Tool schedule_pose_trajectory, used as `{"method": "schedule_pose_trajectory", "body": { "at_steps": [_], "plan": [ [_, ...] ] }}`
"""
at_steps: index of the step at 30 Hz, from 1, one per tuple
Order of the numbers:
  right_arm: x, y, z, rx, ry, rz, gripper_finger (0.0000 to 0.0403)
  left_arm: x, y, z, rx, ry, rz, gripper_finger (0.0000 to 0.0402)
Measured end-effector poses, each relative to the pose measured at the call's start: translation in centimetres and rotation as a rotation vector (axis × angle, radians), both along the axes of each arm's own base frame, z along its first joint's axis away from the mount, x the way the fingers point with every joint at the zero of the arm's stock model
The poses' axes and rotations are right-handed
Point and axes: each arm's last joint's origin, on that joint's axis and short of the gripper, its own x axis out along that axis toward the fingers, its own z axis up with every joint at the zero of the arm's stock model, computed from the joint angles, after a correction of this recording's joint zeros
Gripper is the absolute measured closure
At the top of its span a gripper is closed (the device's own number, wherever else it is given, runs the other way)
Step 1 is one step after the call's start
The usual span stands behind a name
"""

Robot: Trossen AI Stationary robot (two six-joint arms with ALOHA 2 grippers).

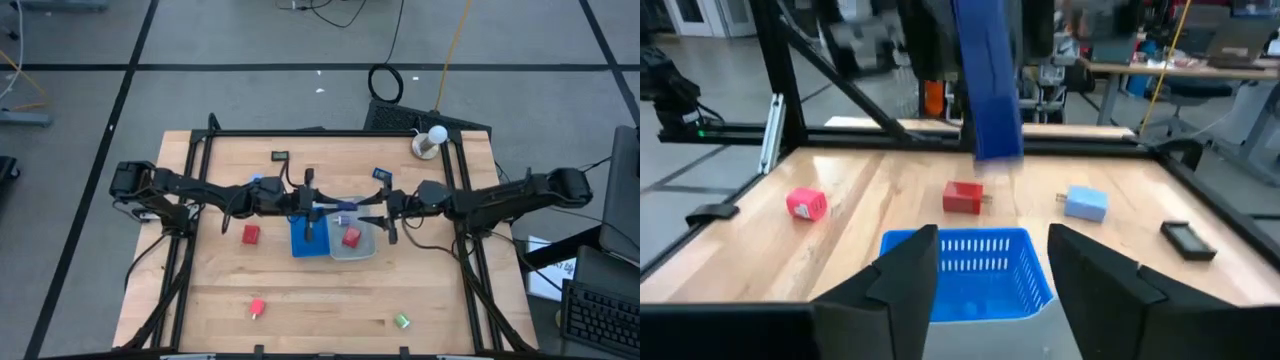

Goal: Pick & Place Office items
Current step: Put the dark blue digital timer into the blue bin

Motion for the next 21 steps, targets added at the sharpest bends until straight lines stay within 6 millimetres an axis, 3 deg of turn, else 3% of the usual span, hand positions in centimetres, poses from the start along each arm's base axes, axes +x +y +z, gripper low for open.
{"method": "schedule_pose_trajectory", "body": {
  "at_steps": [12,21],
  "plan": [
    [-3.8,-0.1,2.5,-0.01,-0.011,-0.029,0.0227,-2.1,0.8,-0.8,-0.091,0.066,0.039,0.0357],
    [-5.1,-0.1,2.9,0.007,-0.001,-0.03,0.023,-6.6,0.9,-1.0,-0.118,0.002,0.139,0.0352]
  ]
}}
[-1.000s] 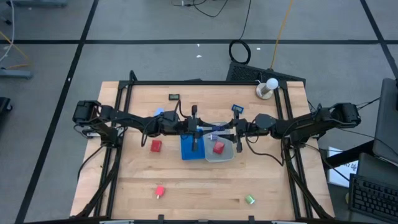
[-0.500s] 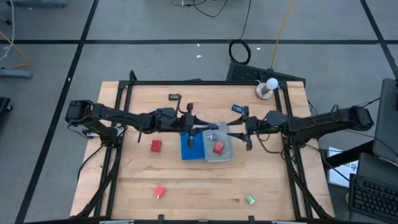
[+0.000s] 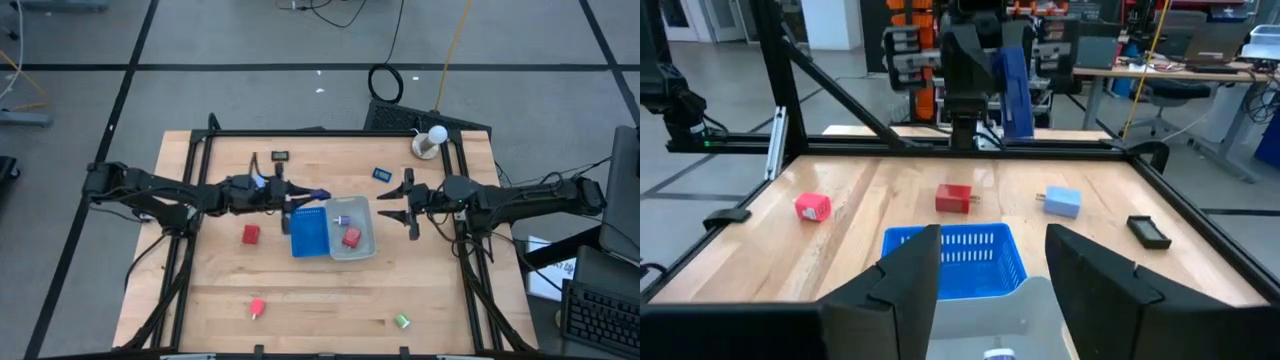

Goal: Pick & Place Office items
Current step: Put the dark blue digital timer into the blue bin

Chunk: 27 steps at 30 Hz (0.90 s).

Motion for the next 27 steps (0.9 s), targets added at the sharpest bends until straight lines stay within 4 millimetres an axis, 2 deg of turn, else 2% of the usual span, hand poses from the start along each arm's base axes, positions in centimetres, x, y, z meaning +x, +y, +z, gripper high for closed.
{"method": "schedule_pose_trajectory", "body": {
  "at_steps": [7,13,18,27],
  "plan": [
    [0.0,0.0,-0.3,-0.003,0.026,0.003,0.023,-3.5,-0.7,-1.0,-0.016,-0.003,0.074,0.0357],
    [-0.2,0.0,0.0,-0.008,0.006,0.003,0.0231,-5.4,-0.8,-3.5,-0.136,0.032,0.103,0.0354],
    [-0.2,0.0,0.0,-0.008,0.008,-0.009,0.0232,-5.3,-0.8,-5.3,-0.264,0.08,0.123,0.0347],
    [-0.2,-0.1,0.0,-0.007,0.001,-0.024,0.0232,-4.0,-1.8,-8.9,-0.294,0.254,0.073,0.0343]
  ]
}}
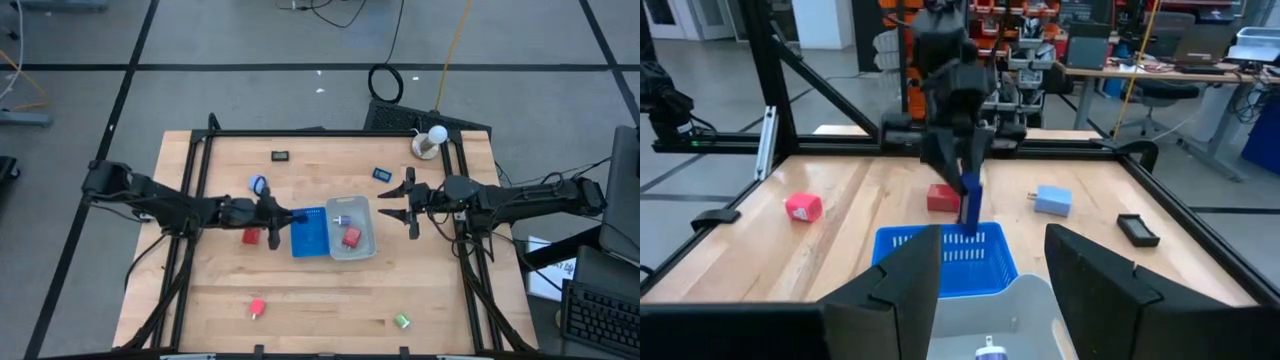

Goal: Pick & Place Office items
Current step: Put the dark blue digital timer into the blue bin

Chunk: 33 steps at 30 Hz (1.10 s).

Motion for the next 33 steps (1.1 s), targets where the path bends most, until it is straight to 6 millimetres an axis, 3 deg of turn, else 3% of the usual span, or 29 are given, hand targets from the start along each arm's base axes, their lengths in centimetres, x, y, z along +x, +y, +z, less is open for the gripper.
{"method": "schedule_pose_trajectory", "body": {
  "at_steps": [11,27,33],
  "plan": [
    [0.0,0.0,0.0,-0.004,0.0,0.001,0.0232,0.5,-0.3,-1.6,0.066,0.075,-0.109,0.0342],
    [0.0,0.0,0.0,0.001,0.0,0.001,0.0233,1.4,-0.4,-4.3,0.077,0.139,-0.118,0.0341],
    [0.0,0.0,0.0,0.001,0.0,0.001,0.0234,1.5,-0.4,-4.4,0.078,0.145,-0.118,0.0341]
  ]
}}
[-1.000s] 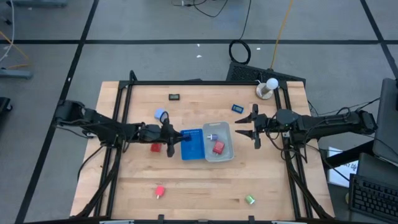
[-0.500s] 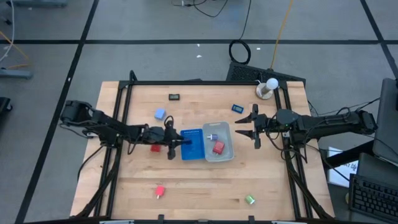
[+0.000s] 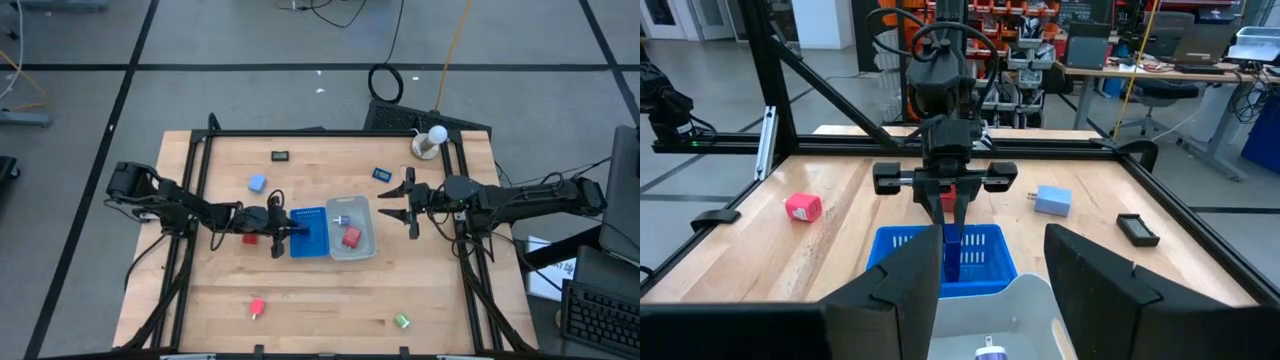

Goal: Pick & Place Office items
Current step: Put the dark blue digital timer into the blue bin

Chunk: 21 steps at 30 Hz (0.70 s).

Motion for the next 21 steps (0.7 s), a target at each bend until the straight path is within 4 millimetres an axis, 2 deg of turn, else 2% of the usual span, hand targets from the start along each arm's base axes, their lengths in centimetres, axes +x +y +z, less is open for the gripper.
{"method": "schedule_pose_trajectory", "body": {
  "at_steps": [12,21],
  "plan": [
    [0.0,0.0,0.0,0.0,0.0,0.0,0.0232,0.06,0.02,0.11,-0.008,-0.013,0.004,0.0339],
    [0.0,0.0,0.0,0.0,0.0,0.0,0.0232,0.06,0.01,0.13,-0.034,-0.017,0.018,0.0307]
  ]
}}
